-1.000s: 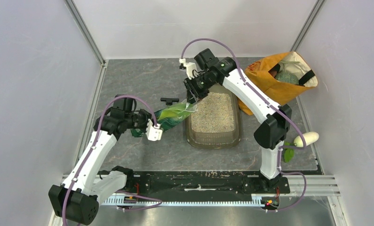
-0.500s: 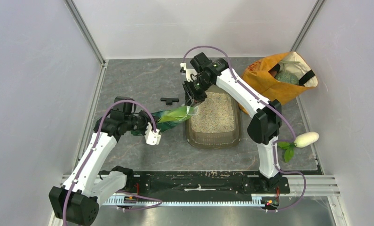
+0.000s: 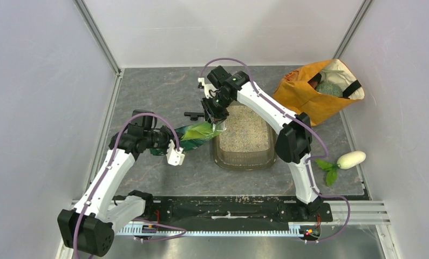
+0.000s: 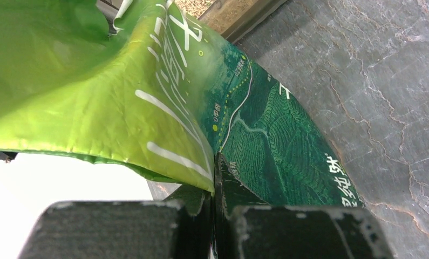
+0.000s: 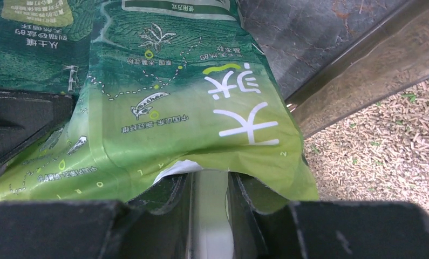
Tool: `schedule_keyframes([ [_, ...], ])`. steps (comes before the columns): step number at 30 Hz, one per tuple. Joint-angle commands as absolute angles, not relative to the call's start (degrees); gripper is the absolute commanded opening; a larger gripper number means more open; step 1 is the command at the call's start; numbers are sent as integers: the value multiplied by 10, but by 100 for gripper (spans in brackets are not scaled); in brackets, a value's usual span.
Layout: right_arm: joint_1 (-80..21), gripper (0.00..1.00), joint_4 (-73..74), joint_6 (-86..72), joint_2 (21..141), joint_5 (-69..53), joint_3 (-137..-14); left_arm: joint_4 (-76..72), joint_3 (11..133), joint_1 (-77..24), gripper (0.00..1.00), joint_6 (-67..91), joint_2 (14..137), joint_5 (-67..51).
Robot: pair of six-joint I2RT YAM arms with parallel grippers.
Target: Fill the litter box with clean litter
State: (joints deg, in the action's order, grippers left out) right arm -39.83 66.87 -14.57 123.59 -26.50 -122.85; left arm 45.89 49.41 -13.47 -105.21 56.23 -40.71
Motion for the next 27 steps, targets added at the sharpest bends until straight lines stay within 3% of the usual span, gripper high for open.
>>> schedule_keyframes([
  [1,-409,0,658,-149,1277,-254,-1231,423,495,-135,2,-1084,569,-444],
  [14,-402,0,469,-170,1242,-436,-1113,396,465,-134,2,-1062,588,-435],
  [27,-377,0,132,-384,1174,-583,-989,392,476,-134,2,-1048,599,-432],
])
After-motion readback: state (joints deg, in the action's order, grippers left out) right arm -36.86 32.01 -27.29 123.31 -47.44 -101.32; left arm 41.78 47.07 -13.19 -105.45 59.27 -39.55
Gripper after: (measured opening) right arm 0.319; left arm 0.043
